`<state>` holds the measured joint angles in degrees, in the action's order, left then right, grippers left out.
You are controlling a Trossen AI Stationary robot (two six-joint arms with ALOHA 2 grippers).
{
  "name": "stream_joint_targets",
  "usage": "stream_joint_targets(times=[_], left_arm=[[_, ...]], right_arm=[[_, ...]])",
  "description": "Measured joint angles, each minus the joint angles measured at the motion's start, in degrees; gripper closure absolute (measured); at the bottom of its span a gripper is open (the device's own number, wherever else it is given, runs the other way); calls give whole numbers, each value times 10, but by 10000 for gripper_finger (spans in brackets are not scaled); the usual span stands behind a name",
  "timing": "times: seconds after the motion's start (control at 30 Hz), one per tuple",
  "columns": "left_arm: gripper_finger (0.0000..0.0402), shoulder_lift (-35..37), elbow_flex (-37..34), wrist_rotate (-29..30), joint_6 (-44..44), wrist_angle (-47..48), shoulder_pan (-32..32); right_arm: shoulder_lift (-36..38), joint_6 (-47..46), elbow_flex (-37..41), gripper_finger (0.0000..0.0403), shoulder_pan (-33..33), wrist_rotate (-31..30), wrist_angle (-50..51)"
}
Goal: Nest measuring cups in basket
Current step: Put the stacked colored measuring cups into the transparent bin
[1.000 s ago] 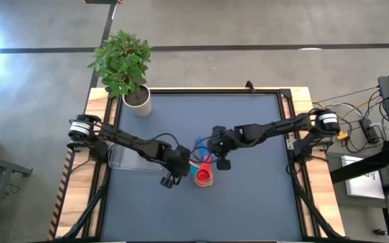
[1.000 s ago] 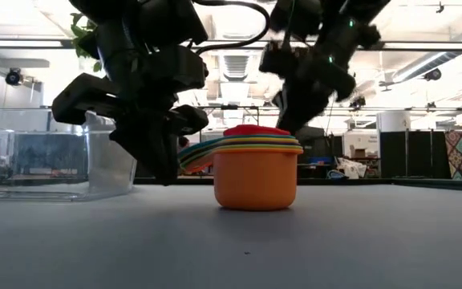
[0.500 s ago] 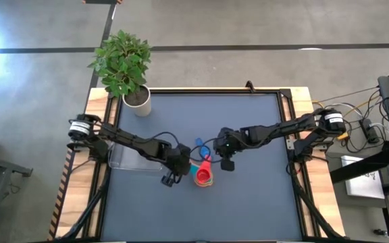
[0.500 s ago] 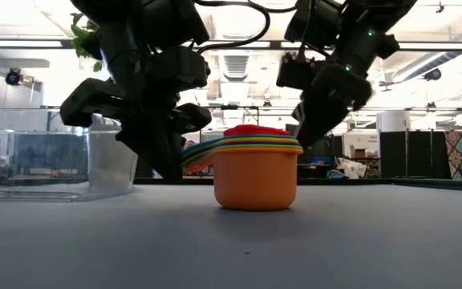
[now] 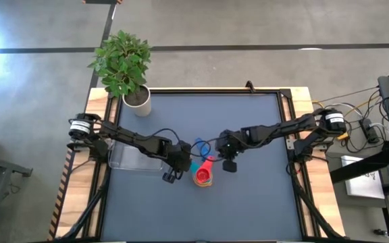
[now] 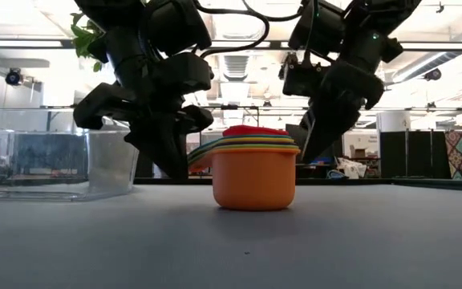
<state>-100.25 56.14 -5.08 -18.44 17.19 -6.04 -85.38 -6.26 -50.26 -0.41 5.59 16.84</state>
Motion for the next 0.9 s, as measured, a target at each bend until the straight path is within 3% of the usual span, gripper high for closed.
stream_joint_targets(times=[0.43, 0.67, 0.9], left_arm=[[398, 0, 0, -1, -21, -10, 2], [398, 0, 0, -1, -31, -19, 2], [398, 1, 0, -1, -31, -27, 2]], right_arm=[[-59, 12, 2, 394, -13, 38, -116], [-115, 39, -59, 394, -23, 41, -118], [-194, 60, -152, 394, -23, 101, -106]])
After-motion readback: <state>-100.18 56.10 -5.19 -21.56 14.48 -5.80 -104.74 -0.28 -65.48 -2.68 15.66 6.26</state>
